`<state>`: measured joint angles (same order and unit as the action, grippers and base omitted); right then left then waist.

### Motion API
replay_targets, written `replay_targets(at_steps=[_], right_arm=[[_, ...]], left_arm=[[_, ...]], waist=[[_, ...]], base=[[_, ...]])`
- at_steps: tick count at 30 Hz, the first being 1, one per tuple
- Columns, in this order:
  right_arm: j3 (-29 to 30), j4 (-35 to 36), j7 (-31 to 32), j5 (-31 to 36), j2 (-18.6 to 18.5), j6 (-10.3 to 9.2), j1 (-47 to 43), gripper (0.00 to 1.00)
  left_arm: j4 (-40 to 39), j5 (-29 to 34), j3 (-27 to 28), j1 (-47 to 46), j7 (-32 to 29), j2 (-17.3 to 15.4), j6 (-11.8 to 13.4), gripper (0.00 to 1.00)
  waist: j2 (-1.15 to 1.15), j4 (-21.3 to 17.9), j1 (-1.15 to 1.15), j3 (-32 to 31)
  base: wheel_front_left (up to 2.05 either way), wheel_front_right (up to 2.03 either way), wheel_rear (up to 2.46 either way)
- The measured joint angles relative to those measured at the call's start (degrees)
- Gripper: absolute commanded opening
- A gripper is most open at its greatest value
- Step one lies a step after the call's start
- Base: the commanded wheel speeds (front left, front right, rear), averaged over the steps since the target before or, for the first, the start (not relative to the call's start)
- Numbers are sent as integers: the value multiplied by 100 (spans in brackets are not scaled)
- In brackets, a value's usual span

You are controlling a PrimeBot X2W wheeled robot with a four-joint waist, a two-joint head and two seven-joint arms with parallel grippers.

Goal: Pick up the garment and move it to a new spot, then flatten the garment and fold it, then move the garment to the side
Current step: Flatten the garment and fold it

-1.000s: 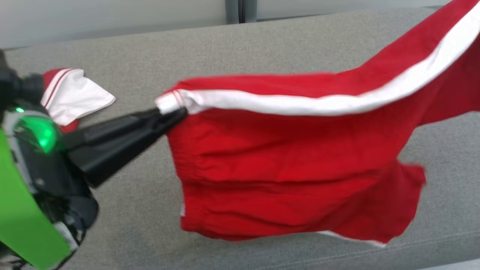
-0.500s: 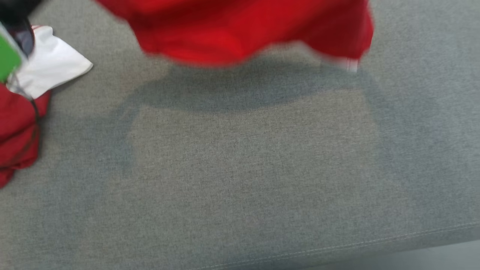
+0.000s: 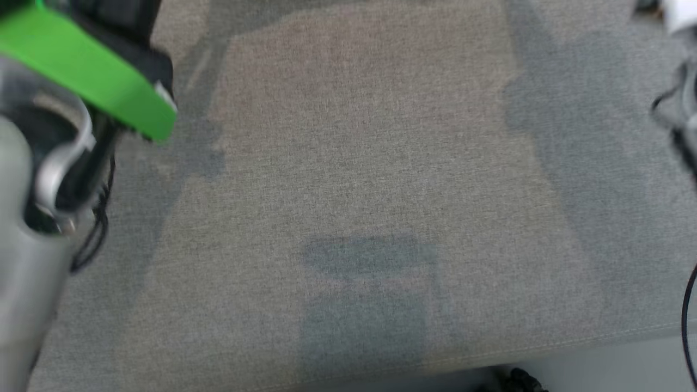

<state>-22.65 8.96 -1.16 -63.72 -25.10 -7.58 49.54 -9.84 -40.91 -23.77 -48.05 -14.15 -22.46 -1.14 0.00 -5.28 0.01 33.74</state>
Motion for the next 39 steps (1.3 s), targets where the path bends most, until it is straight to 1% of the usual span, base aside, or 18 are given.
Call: replay_targets(at_steps=[1, 3, 5, 7, 9, 10, 12, 14, 18, 22, 25, 31, 39], right_arm=[[-60, 7, -34, -16, 3, 21, -328, 0], [-171, -76, -245, -4, 7, 204, -909, 0], [-257, -331, -459, 65, -11, 360, -1449, 0], [-277, -603, -666, 74, 8, 408, -1964, 0], [-356, -802, -777, 88, -26, 527, -2347, 0], [-359, -895, -875, 92, -13, 553, -2475, 0], [-446, -1024, -943, 205, -85, 675, -2594, 0], [-439, -1169, -1058, 225, -91, 708, -2688, 0], [-509, -1394, -1092, 397, -242, 824, -2941, 0], [-510, -1480, -1101, 528, -428, 868, -3184, 0], [-566, -1481, -1143, 648, -564, 901, -3432, 0], [-749, -1466, -1144, 692, -568, 909, -3884, 0], [-828, -1478, -1150, 828, -597, 900, -4167, 0]], left_arm=[[9, 41, -33, 274, 120, -34, 3, 0], [160, 189, -49, 736, 566, -25, -36, 0], [512, 277, -172, 1195, 913, -15, -122, 0], [888, 316, -236, 1634, 1255, 67, -134, 0], [1103, 319, -231, 1868, 1617, 172, -141, 0], [1168, 300, -227, 1898, 1755, 221, -145, 0], [1325, 258, -234, 1943, 1978, 346, -165, 0], [1415, 215, -270, 2107, 2158, 436, -198, 0], [1596, 131, -463, 2558, 2372, 556, -298, 0], [1745, 78, -633, 2949, 2602, 646, -390, 0], [1879, -29, -703, 3203, 2681, 744, -397, 0], [2082, -127, -646, 3568, 2738, 764, -425, 0], [2248, -108, -637, 3607, 2740, 757, -483, 0]], waist=[[0, -1, 0, 82], [0, -2, 0, 233], [0, -3, 0, 349], [0, 3, 0, 378], [0, 7, 0, 338], [0, 9, 0, 305], [0, 11, 0, 207], [0, 18, 0, 74], [0, 51, -1, -238], [0, 85, -1, -555], [0, 118, -1, -788], [0, 198, -2, -1201], [0, 235, -2, -1466]], base=[[0, 0, 0], [0, 0, 0], [0, 0, 0], [0, 0, 0], [0, 0, 0], [0, 0, 0], [0, 0, 0], [0, 0, 0], [0, 0, 0], [0, 0, 0], [0, 0, 0], [0, 0, 0], [0, 0, 0]])
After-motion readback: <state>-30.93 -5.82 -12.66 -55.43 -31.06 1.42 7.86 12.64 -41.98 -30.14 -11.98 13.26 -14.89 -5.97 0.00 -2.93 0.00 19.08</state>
